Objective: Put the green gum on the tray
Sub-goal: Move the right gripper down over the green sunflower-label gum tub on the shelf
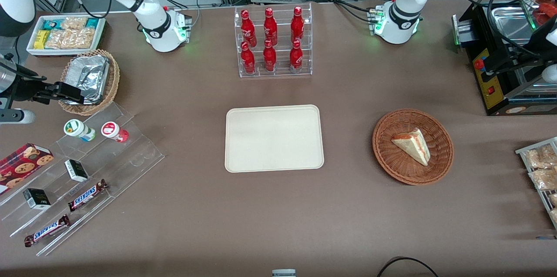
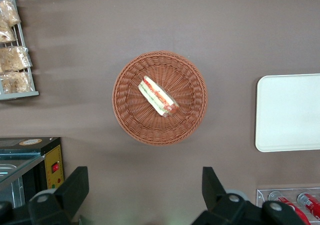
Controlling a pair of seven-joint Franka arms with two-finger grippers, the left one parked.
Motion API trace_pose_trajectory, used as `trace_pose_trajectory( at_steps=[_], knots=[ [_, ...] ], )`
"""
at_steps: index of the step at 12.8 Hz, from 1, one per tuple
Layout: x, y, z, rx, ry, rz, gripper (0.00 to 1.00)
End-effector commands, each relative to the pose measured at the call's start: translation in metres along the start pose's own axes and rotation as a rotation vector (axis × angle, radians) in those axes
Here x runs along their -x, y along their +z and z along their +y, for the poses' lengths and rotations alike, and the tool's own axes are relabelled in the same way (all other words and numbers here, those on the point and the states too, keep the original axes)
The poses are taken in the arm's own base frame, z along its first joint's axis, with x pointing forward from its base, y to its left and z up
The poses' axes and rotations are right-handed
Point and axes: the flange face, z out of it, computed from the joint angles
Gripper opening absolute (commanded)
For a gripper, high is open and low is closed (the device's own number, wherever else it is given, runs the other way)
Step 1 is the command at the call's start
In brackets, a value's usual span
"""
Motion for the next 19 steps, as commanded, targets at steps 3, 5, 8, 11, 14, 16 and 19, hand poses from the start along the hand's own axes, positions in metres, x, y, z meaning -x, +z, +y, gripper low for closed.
trace_pose_trajectory(
  at_steps=[3,5,8,11,14,16,19],
  knots=[
    [-0.004,-0.002,0.003,-0.006,0.002,-0.001,1.00],
    [-0.007,0.010,0.010,-0.009,-0.019,-0.019,1.00],
    [-0.015,0.046,0.035,-0.008,-0.106,-0.039,1.00],
    [-0.018,0.084,0.074,-0.018,-0.290,0.015,1.00],
    [-0.021,0.103,0.087,0.025,-0.514,0.082,1.00],
    [-0.019,0.123,0.098,0.040,-0.593,0.113,1.00],
    [-0.014,0.147,0.110,0.054,-0.608,0.148,1.00]
  ],
)
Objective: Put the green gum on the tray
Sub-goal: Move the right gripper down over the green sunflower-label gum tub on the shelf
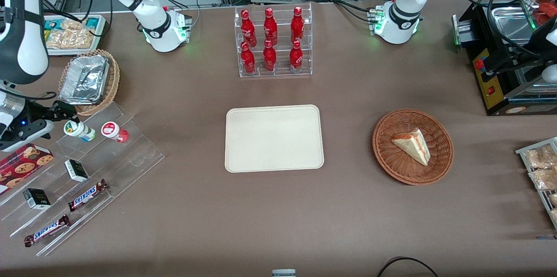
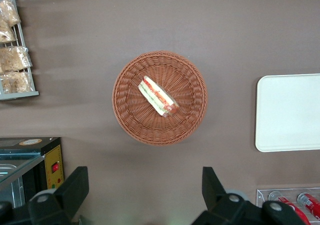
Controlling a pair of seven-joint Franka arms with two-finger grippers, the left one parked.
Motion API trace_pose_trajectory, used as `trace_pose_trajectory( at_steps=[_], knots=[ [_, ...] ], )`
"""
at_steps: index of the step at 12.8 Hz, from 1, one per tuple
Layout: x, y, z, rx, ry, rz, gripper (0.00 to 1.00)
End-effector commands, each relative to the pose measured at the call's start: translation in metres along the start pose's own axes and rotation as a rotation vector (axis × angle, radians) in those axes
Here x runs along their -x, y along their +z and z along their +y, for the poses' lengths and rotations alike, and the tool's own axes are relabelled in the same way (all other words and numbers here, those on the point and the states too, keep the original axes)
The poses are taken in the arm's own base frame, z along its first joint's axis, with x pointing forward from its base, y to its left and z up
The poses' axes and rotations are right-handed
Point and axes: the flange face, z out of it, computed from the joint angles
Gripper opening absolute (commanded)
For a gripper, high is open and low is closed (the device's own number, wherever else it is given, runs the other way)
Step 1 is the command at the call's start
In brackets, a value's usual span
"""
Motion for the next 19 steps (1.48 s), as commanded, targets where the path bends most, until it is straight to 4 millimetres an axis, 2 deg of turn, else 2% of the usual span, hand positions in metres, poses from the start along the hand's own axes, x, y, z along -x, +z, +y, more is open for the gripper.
trace_pose_trajectory(
  at_steps=[1,5,13,19],
  knots=[
    [0.015,0.015,-0.005,0.034,-0.039,0.033,1.00],
    [0.023,0.038,-0.004,0.056,-0.028,0.058,1.00],
    [0.026,0.052,-0.005,0.061,-0.026,0.063,1.00],
    [0.031,0.056,-0.004,0.069,-0.034,0.065,1.00]
  ],
)
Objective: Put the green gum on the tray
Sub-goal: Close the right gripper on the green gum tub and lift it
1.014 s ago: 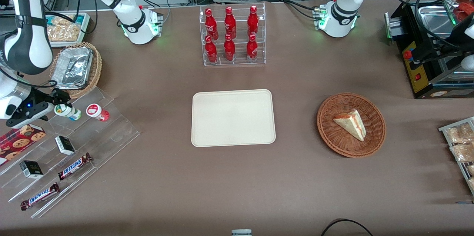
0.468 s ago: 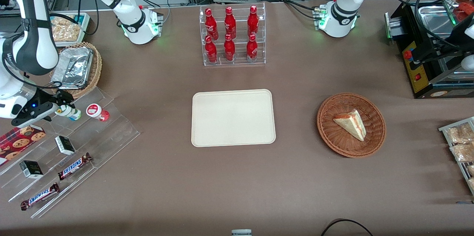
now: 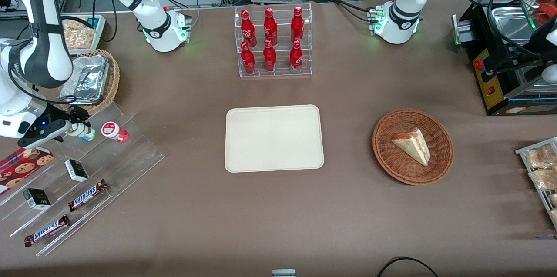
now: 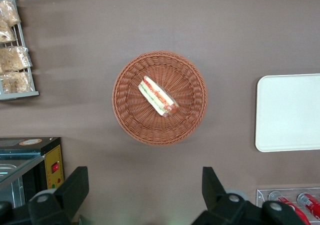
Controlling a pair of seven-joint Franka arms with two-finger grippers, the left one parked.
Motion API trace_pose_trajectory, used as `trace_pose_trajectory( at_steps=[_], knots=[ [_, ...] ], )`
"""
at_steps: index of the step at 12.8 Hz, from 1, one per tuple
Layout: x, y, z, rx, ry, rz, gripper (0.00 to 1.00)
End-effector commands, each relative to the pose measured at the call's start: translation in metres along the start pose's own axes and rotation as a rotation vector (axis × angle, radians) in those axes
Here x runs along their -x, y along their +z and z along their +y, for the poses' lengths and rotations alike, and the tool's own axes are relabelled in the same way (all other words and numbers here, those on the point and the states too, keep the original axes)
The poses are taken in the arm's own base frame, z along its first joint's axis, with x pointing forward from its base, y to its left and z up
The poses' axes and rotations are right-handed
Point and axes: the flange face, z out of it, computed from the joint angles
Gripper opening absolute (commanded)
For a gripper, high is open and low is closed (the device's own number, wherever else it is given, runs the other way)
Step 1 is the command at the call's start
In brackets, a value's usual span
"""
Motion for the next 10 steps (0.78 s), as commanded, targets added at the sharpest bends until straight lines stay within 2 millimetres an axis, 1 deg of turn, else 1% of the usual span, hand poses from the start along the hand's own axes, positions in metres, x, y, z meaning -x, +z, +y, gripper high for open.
trace_pose_trajectory(
  at_steps=[1,3,5,7,8,9,10],
  knots=[
    [0.0143,-0.0005,0.0032,0.013,-0.005,0.011,1.00],
    [0.0162,0.0031,0.0023,0.006,-0.006,0.005,1.00],
    [0.0174,0.0020,0.0021,0.007,-0.008,0.006,1.00],
    [0.0181,0.0043,0.0013,0.002,-0.004,0.003,0.98],
    [0.0184,0.0042,0.0009,0.002,-0.005,0.003,0.85],
    [0.0187,0.0046,0.0005,-0.002,-0.007,0.000,0.48],
    [0.0191,0.0039,0.0001,-0.006,-0.005,-0.004,0.05]
  ],
)
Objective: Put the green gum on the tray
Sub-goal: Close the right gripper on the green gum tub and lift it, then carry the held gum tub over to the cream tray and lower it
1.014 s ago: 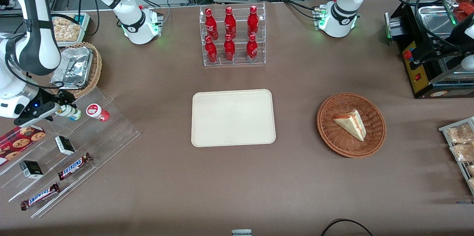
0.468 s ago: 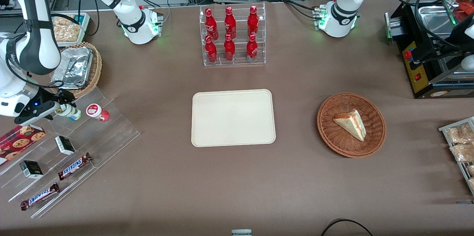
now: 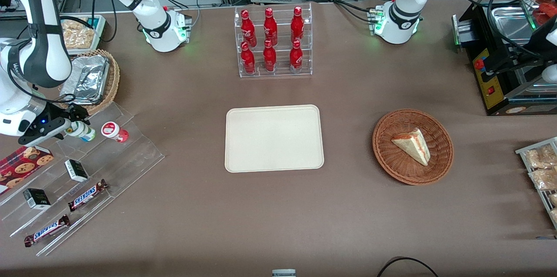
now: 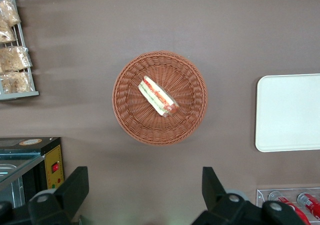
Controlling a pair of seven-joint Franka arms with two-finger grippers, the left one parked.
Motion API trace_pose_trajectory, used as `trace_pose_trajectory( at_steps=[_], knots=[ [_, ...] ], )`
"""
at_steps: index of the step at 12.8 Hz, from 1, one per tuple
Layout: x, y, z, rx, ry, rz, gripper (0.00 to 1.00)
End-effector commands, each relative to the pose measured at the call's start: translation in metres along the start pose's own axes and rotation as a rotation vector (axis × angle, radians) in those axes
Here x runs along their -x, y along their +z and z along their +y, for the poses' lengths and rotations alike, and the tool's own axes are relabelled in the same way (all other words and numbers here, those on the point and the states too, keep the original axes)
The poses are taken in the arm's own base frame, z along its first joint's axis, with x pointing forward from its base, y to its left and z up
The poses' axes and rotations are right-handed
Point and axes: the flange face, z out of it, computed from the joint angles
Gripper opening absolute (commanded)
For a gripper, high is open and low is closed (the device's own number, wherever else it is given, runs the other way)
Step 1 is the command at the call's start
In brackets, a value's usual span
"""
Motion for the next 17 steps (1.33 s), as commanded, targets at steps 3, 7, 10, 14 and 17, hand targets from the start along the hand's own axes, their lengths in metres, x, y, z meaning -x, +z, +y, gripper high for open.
trace_pose_trajectory(
  at_steps=[3,7,10,14,17],
  knots=[
    [-0.002,-0.015,0.000,0.008,-0.006,0.010,0.00],
    [-0.020,-0.063,0.011,-0.039,-0.015,-0.029,0.00],
    [-0.051,-0.111,-0.011,-0.074,-0.015,-0.063,0.00],
    [-0.108,-0.152,-0.089,-0.095,0.057,-0.118,0.00],
    [-0.158,-0.164,-0.178,-0.091,0.155,-0.136,0.00]
  ],
)
